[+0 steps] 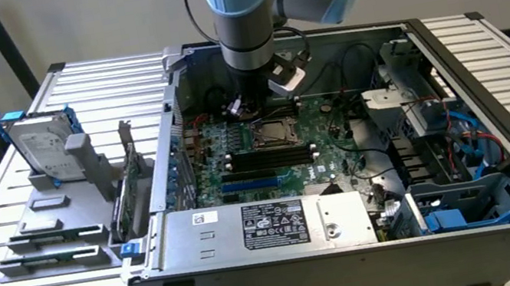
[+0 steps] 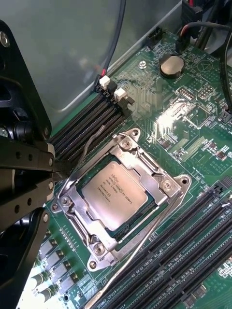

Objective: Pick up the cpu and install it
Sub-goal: 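Close the cpu cover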

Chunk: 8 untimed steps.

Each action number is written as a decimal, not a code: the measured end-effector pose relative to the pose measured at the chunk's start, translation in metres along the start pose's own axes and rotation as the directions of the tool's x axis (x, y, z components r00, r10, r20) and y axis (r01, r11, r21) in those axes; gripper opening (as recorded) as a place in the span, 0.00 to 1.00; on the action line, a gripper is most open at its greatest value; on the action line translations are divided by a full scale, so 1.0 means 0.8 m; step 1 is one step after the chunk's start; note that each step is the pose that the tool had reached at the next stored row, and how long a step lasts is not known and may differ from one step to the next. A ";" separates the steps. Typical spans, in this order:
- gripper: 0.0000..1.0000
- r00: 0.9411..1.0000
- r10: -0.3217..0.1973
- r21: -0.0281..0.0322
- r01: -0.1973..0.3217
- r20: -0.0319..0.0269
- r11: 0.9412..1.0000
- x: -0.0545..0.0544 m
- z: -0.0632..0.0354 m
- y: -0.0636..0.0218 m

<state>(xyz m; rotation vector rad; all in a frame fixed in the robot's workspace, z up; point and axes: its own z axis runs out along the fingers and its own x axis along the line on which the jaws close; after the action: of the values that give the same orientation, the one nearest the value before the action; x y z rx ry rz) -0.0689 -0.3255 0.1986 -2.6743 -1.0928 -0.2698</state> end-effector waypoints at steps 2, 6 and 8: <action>0.11 1.000 0.000 0.000 0.000 0.001 1.000 0.000 -0.001 0.000; 0.11 1.000 0.000 0.001 0.000 0.001 1.000 0.001 -0.008 -0.002; 0.11 1.000 0.000 0.001 0.000 0.001 1.000 0.000 -0.009 -0.004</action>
<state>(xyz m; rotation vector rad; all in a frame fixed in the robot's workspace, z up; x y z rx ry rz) -0.0719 -0.3256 0.2063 -2.6743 -1.0927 -0.2674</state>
